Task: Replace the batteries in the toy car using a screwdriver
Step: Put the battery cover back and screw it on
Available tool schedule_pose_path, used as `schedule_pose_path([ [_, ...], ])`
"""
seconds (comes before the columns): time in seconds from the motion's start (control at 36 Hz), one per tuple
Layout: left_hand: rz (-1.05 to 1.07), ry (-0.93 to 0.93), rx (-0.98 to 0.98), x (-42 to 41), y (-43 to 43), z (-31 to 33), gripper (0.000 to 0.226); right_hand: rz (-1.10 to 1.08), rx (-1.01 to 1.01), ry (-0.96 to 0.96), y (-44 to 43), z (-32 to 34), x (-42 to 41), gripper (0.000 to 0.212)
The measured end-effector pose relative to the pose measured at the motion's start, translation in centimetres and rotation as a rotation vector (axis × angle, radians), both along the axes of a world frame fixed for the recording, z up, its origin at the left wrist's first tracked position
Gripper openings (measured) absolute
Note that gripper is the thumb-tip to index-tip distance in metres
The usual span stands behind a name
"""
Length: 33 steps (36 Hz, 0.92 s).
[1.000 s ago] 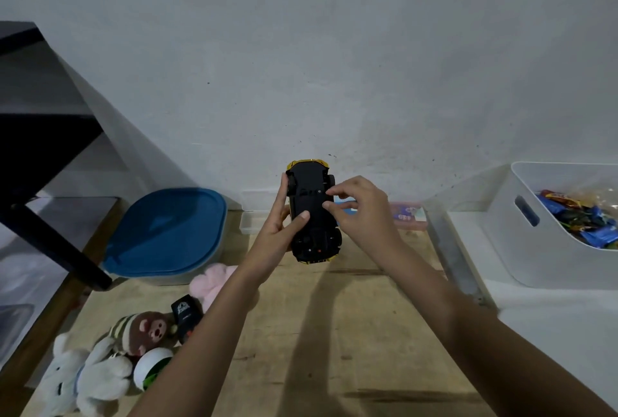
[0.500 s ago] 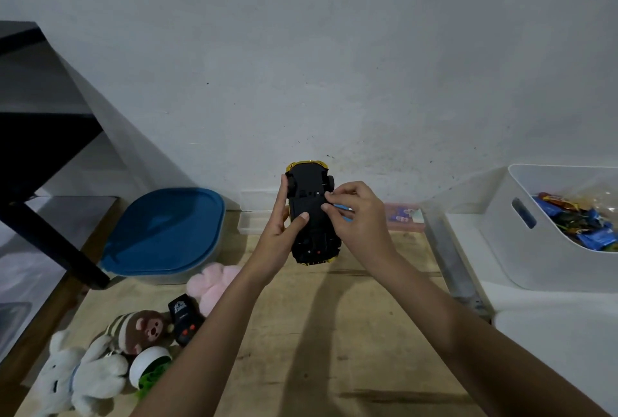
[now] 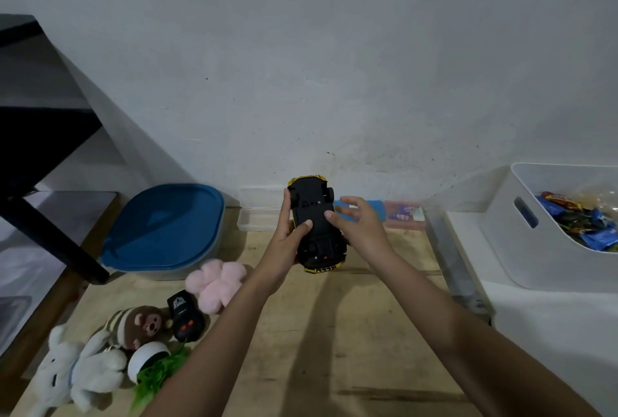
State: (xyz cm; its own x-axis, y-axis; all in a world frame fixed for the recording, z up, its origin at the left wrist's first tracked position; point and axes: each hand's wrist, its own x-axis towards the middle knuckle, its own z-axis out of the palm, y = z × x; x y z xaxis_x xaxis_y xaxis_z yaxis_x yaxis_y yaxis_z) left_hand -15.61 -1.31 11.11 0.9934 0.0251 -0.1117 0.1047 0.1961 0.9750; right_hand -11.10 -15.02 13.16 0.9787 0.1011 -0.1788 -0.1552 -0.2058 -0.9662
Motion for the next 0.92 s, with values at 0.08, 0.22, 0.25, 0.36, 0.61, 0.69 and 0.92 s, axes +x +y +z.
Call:
schedule_pose_path([
  [0.08,0.002,0.024,-0.007,0.0,-0.2,-0.3,0.069,0.069,0.118,0.14,-0.2,0.0,0.0,0.041],
  [0.22,0.013,0.05,0.011,0.1,-0.6,-0.4,0.071,0.111,0.177,0.144,-0.7,0.1,0.0,0.035],
  [0.25,0.017,0.05,0.022,0.1,-0.7,-0.4,0.072,0.111,0.184,0.14,-0.8,0.1,0.0,0.036],
  [0.36,0.023,0.041,0.042,0.4,-0.9,-0.5,0.072,0.11,0.198,0.118,-1.0,0.3,0.0,0.037],
  [0.61,0.019,0.01,0.023,0.8,-1.1,-0.6,0.073,0.123,0.199,0.109,-1.3,0.6,0.0,0.033],
  [0.69,-0.005,-0.002,0.046,0.8,-1.1,-0.8,0.073,0.134,0.128,0.064,-1.5,0.5,0.0,0.029],
  [0.92,-0.034,-0.035,0.1,1.1,-1.3,-1.1,0.073,0.107,0.109,0.041,-1.3,0.4,0.1,0.03],
])
